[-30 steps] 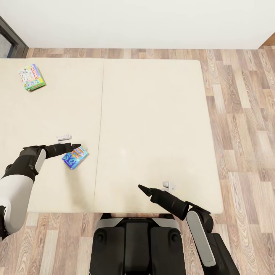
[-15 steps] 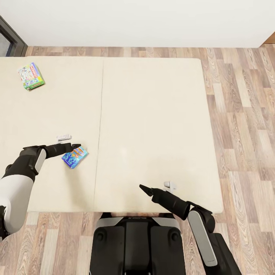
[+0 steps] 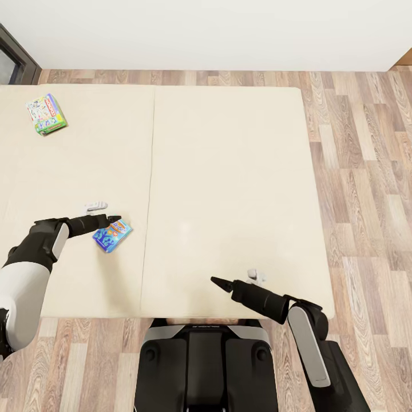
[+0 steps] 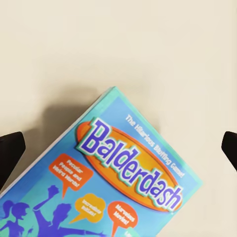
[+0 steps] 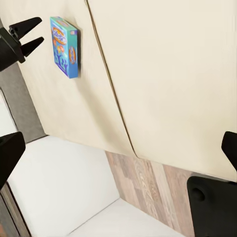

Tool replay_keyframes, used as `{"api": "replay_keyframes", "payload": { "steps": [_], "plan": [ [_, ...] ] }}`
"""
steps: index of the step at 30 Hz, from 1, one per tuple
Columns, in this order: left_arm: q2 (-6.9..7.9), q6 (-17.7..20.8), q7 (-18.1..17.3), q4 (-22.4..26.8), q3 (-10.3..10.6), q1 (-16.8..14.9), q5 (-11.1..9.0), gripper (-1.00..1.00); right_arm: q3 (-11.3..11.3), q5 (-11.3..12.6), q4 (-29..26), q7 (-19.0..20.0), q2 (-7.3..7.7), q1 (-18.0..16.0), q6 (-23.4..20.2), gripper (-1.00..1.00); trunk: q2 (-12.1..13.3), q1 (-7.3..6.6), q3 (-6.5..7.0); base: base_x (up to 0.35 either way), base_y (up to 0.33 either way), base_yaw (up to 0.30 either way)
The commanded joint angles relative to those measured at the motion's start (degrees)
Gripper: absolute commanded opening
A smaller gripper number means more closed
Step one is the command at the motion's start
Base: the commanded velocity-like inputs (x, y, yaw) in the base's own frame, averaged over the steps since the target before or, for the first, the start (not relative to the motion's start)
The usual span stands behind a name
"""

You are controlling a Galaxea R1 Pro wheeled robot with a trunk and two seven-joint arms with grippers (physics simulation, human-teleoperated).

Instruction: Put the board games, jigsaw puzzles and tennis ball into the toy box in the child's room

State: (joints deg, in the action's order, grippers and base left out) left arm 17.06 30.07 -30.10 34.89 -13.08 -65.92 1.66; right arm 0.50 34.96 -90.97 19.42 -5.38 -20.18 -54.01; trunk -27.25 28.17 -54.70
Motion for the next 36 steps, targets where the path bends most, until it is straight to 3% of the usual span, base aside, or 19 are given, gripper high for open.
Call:
{"api": "replay_keyframes", "payload": {
  "steps": [1, 36],
  "plan": [
    [-0.04, 0.4, -0.3, 0.1, -0.3, 0.0, 0.1, 1.00, -0.3, -0.4, 0.0, 0.5, -0.01, -0.2, -0.6, 1.00, -0.1, 0.03, -0.05, 0.000, 0.000, 0.000],
    [-0.08, 0.5, -0.3, 0.1, -0.3, 0.2, 0.2, 1.00, -0.5, -0.2, 0.0, 0.5, 0.02, -0.2, -1.0, 1.00, -0.1, 0.03, -0.05, 0.000, 0.000, 0.000]
  ]
}}
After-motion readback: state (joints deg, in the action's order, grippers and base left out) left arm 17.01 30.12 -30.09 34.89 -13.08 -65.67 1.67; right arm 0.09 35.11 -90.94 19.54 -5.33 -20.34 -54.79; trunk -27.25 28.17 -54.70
